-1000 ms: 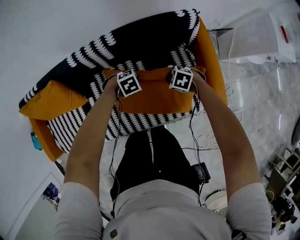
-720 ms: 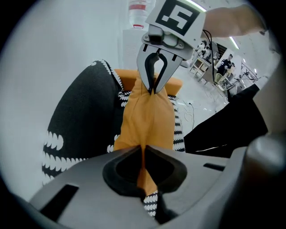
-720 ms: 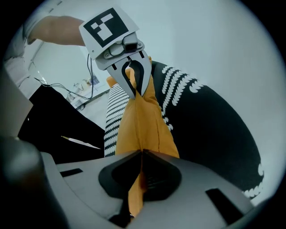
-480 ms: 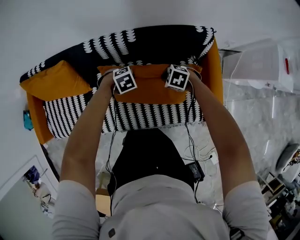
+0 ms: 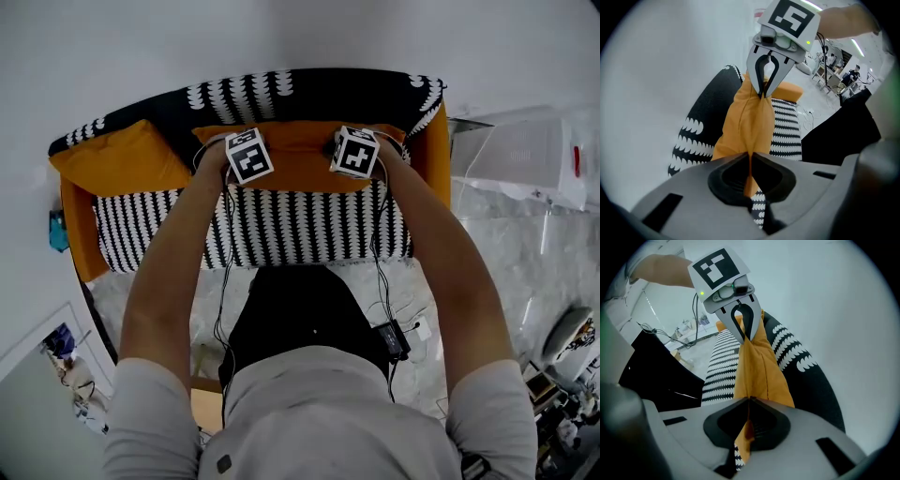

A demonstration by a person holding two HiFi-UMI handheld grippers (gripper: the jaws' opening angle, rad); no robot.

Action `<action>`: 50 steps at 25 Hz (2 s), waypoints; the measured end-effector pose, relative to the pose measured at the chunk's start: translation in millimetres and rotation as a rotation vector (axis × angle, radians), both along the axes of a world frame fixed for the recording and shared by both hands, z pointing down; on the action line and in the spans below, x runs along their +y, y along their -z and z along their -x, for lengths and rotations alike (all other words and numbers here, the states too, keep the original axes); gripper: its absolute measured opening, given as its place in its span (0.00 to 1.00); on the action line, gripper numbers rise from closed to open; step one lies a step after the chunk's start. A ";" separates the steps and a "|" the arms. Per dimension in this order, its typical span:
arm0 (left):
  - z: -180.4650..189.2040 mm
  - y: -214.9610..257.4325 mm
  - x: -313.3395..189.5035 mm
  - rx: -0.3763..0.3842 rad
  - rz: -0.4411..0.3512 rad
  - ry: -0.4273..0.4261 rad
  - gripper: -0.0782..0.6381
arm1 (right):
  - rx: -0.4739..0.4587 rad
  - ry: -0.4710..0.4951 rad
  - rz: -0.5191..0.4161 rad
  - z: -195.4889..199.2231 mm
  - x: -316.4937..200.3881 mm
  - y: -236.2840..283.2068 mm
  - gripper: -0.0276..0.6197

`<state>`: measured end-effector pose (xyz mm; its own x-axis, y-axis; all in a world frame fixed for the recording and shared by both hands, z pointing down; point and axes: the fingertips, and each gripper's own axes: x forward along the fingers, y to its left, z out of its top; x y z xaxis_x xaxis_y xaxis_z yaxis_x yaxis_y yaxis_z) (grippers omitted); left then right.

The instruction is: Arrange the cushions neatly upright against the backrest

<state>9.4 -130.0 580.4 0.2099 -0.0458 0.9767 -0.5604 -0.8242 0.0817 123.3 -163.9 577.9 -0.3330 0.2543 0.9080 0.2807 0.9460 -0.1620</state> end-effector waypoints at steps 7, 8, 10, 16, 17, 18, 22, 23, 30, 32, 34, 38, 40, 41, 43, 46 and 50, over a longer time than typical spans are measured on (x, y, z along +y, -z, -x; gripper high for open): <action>28.2 -1.5 -19.3 0.004 -0.004 0.003 0.13 | -0.003 0.000 -0.019 28.9 -22.7 -2.2 0.09; 32.4 -4.4 -21.2 0.004 -0.003 0.005 0.13 | -0.002 -0.001 -0.021 32.5 -24.2 -4.7 0.09; 39.0 -11.1 -25.7 0.006 -0.004 0.011 0.13 | -0.003 -0.007 -0.027 38.3 -28.7 -10.8 0.09; 51.0 -26.9 -36.3 0.039 0.001 0.045 0.13 | -0.022 -0.056 -0.047 50.8 -43.0 -25.1 0.09; 52.6 -28.6 -37.9 0.041 0.003 0.047 0.13 | -0.020 -0.058 -0.053 52.5 -45.1 -27.0 0.09; 54.4 -30.0 -39.7 0.042 0.004 0.047 0.13 | -0.017 -0.058 -0.059 54.4 -47.4 -28.8 0.09; 61.3 -34.9 -50.8 0.042 -0.014 0.049 0.14 | -0.005 -0.070 -0.076 61.9 -58.4 -34.8 0.09; 63.0 -36.1 -53.6 0.042 -0.019 0.051 0.14 | -0.001 -0.074 -0.081 63.2 -61.2 -36.3 0.09; 70.6 -43.8 -69.2 0.076 -0.053 0.080 0.19 | 0.009 -0.123 -0.111 69.6 -75.0 -47.6 0.09; 70.6 -44.9 -71.8 0.083 -0.064 0.087 0.21 | 0.009 -0.136 -0.121 69.8 -76.8 -49.7 0.10; 70.9 -45.9 -72.3 0.086 -0.073 0.090 0.22 | 0.009 -0.142 -0.127 70.2 -76.9 -50.8 0.11; 70.3 -41.1 -76.3 0.102 -0.102 0.109 0.27 | -0.002 -0.171 -0.126 69.6 -78.4 -47.0 0.16; 69.7 -35.5 -78.6 0.122 -0.129 0.131 0.30 | -0.009 -0.191 -0.122 69.7 -77.2 -42.9 0.21; 69.4 -31.7 -78.6 0.132 -0.141 0.143 0.30 | -0.013 -0.200 -0.120 69.8 -75.7 -40.6 0.23; 68.1 -22.1 -76.8 0.150 -0.160 0.161 0.31 | -0.022 -0.222 -0.114 69.8 -72.5 -34.3 0.26; 67.0 -4.7 -77.1 0.164 -0.203 0.182 0.32 | -0.057 -0.277 -0.098 70.2 -69.9 -18.0 0.27; 68.8 23.6 -74.5 0.186 -0.277 0.238 0.33 | -0.117 -0.356 -0.091 70.5 -61.6 9.9 0.28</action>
